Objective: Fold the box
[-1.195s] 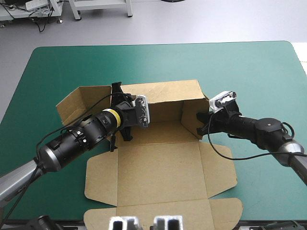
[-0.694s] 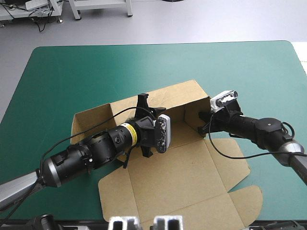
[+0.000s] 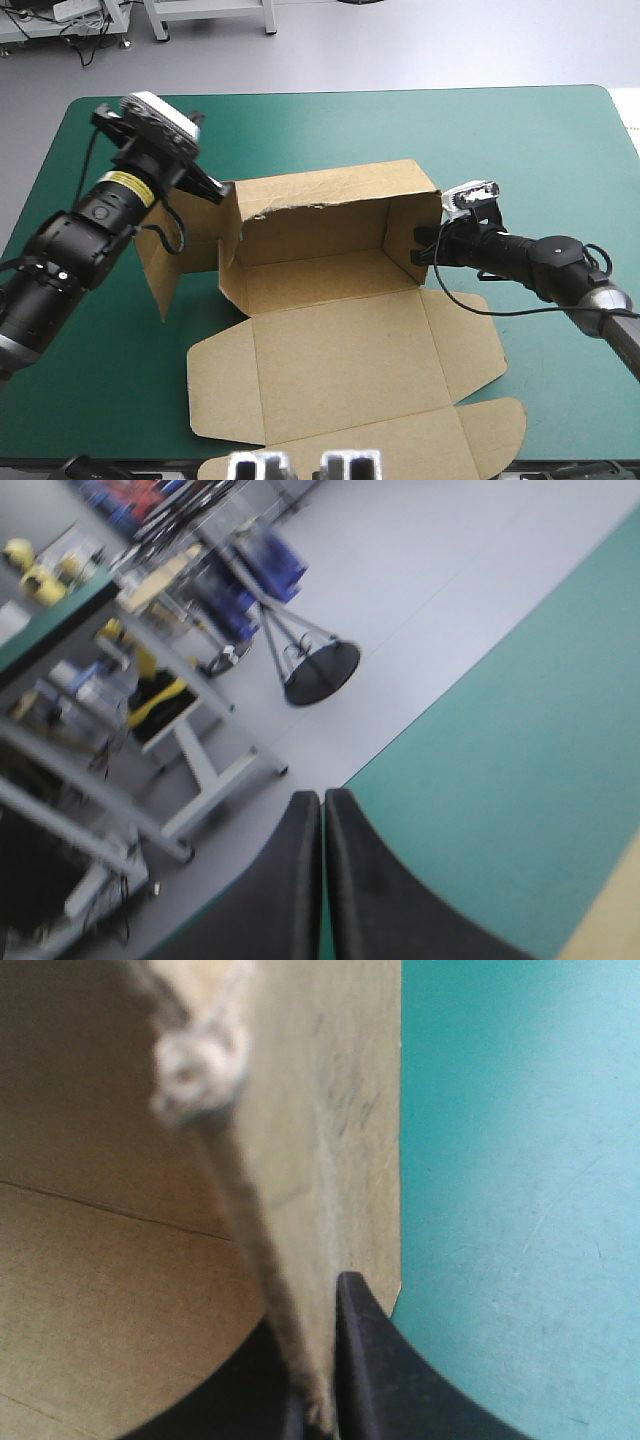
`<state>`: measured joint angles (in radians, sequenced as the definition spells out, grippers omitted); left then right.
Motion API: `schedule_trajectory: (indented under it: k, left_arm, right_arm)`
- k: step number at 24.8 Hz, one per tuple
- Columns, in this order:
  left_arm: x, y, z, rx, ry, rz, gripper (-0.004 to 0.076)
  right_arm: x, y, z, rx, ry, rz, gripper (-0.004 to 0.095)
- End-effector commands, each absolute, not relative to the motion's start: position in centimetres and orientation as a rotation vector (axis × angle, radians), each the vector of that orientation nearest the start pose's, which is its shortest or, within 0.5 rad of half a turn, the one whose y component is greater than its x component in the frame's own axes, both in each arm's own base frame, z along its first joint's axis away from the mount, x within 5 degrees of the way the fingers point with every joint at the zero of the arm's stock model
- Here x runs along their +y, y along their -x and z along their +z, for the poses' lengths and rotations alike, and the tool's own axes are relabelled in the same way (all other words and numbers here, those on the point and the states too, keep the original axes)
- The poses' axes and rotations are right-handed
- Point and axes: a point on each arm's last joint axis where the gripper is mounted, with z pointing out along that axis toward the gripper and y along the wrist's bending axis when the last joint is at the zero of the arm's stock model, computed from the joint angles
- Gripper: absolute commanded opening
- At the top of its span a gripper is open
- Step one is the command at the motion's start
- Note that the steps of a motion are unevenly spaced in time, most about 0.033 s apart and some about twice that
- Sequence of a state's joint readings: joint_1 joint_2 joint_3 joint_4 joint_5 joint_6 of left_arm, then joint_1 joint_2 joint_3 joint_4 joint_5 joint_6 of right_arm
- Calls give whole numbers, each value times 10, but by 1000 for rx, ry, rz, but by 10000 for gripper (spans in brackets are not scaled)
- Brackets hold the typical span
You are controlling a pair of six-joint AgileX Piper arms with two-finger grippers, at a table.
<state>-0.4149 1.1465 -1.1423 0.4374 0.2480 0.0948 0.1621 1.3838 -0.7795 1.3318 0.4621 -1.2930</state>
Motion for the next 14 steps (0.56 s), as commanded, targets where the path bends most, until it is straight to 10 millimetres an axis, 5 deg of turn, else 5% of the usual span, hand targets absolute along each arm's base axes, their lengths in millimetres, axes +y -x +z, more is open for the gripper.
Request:
schedule_trajectory:
  k: [1,5,11,14]
  left_arm:
    - [-58,-238,451,1595,-455,140,13]
    - [-14,-242,440,1801,-235,165,13]
    - [18,-246,398,2207,-49,9,12]
    - [21,-245,381,2374,-40,-18,12]
  right_arm:
    - [89,-275,287,2118,380,670,-3]
    - [90,-278,322,2220,430,653,-3]
    - [87,-267,368,2413,494,639,-3]
    - [85,-270,374,2472,487,615,-4]
